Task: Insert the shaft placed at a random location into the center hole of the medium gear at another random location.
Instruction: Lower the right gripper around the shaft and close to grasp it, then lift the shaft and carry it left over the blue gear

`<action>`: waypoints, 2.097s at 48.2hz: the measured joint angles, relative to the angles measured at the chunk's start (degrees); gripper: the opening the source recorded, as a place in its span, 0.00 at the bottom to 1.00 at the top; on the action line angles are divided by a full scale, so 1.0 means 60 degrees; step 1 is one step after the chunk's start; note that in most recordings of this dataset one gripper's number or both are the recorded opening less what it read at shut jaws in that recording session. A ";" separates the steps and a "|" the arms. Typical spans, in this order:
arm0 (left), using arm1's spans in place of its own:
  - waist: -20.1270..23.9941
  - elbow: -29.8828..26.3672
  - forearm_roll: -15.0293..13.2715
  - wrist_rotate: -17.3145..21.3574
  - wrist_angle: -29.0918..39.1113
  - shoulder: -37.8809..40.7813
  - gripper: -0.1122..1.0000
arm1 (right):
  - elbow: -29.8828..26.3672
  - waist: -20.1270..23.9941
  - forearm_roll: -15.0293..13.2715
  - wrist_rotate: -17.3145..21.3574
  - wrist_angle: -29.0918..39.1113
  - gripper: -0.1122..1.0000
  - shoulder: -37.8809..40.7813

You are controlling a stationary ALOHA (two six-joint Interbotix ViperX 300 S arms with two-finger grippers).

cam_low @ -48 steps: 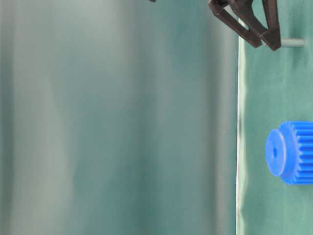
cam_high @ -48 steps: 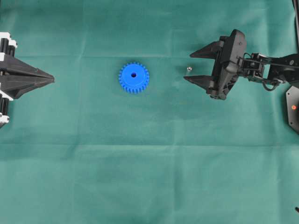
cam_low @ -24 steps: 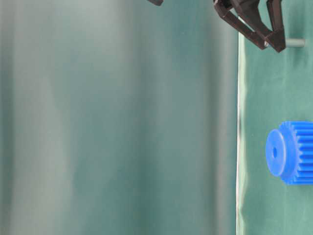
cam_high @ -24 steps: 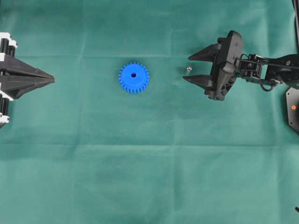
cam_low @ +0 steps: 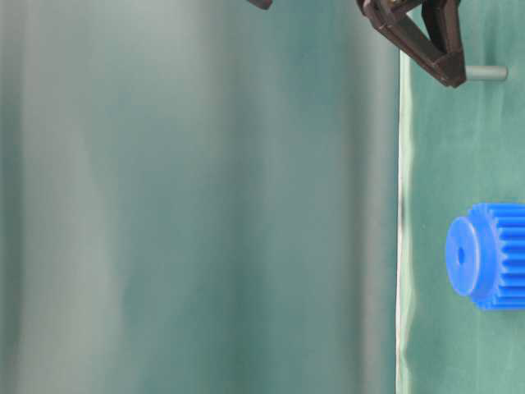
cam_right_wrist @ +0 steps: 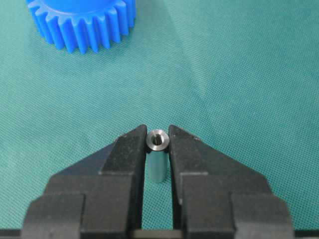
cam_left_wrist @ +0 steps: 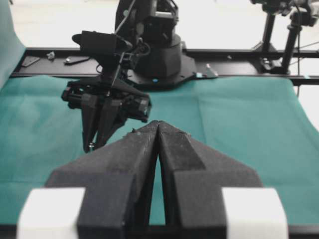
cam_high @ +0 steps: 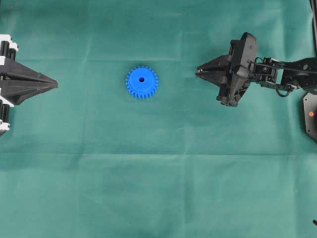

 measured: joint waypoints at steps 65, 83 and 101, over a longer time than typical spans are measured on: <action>0.0000 0.0000 0.0000 -0.0015 0.0073 0.0000 0.10 | -0.0981 0.0205 0.0000 0.0000 0.2285 0.22 -0.1816; -0.0015 0.0000 0.0015 -0.0029 0.0059 0.0015 0.10 | -0.2842 0.0601 0.0000 0.0029 0.2827 0.22 -0.0454; -0.0015 0.0015 0.0015 -0.0029 0.0029 0.0000 0.10 | -0.4424 0.0937 0.0000 0.0029 0.3354 0.22 0.0601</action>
